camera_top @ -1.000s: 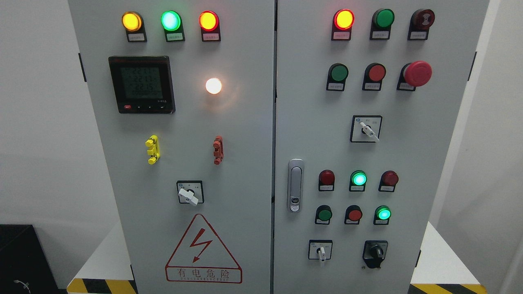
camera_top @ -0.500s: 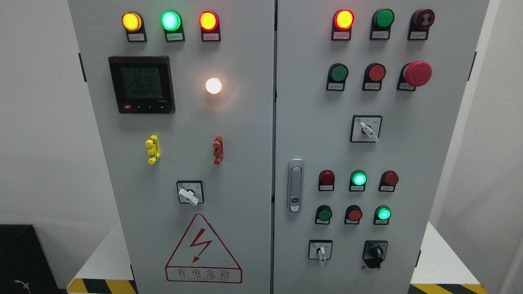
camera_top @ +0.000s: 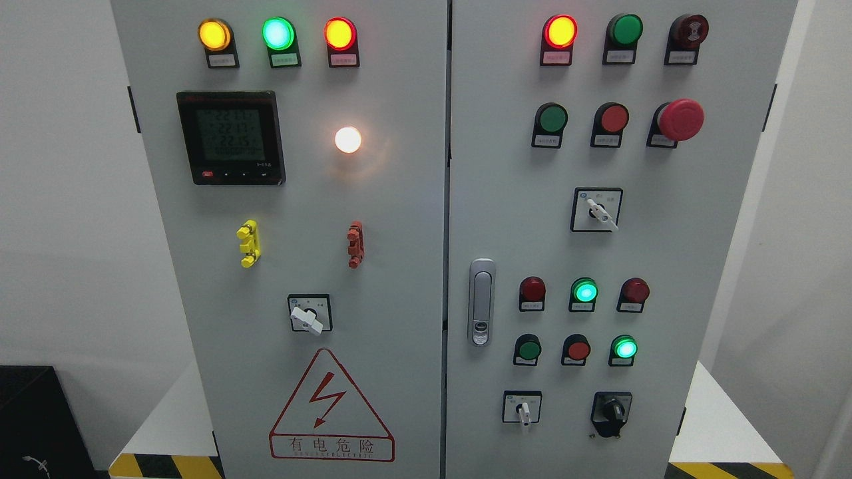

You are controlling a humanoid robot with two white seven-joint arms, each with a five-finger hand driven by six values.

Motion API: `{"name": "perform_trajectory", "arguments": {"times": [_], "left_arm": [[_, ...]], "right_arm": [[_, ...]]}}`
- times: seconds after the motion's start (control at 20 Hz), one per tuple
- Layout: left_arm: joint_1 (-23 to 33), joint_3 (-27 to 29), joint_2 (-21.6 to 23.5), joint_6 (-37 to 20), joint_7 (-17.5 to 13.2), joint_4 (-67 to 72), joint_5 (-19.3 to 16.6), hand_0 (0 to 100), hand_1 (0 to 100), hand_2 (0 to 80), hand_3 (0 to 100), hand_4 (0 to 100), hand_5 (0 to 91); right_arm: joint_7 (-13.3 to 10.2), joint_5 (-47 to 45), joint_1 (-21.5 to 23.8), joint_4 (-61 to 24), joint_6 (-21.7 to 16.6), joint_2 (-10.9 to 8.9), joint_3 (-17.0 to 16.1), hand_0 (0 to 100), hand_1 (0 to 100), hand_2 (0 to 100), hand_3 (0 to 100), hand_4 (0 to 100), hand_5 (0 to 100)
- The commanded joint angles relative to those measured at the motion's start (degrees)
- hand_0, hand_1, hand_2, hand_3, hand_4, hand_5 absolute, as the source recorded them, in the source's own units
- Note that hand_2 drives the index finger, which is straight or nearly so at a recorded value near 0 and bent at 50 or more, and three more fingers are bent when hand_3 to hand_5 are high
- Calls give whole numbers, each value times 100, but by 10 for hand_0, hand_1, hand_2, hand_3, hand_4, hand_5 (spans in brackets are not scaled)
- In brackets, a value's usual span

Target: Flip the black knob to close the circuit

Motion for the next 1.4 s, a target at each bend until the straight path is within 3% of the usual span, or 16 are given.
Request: {"name": "perform_trajectory", "arguments": {"times": [0.0, 0.25, 0.45, 0.85, 0.95, 1.1, 1.35], "left_arm": [[0, -114, 0, -4, 5, 123, -123, 0, 0, 0, 0, 0, 0], [0, -114, 0, -13, 5, 123, -123, 0, 0, 0, 0, 0, 0], [0, -114, 0, -13, 5, 123, -123, 0, 0, 0, 0, 0, 0], [0, -114, 0, -4, 5, 123, -123, 0, 0, 0, 0, 0, 0], [0, -123, 0, -13, 5, 123, -123, 0, 0, 0, 0, 0, 0], [0, -123, 0, -4, 5, 123, -123, 0, 0, 0, 0, 0, 0], [0, -123, 0, -4, 5, 123, -123, 0, 0, 0, 0, 0, 0]], "right_arm": [[-295, 760, 115, -1772, -14, -187, -167, 0, 193, 352, 558, 451, 274], [-822, 1455, 115, -2554, -14, -161, -176, 0, 211, 595, 749, 606, 540], [-1034, 1825, 115, -3231, 3, -135, -176, 0, 222, 708, 859, 689, 684], [-1219, 1948, 71, -4285, 12, -135, -193, 0, 232, 759, 908, 732, 742], [-1227, 2236, 80, -4593, 12, -126, -228, 0, 232, 764, 915, 736, 749], [-1227, 2930, 89, -5041, -6, -108, -535, 0, 231, 775, 922, 744, 762], [-1140, 3564, 106, -6016, 47, -47, -606, 0, 206, 789, 943, 759, 773]]}}
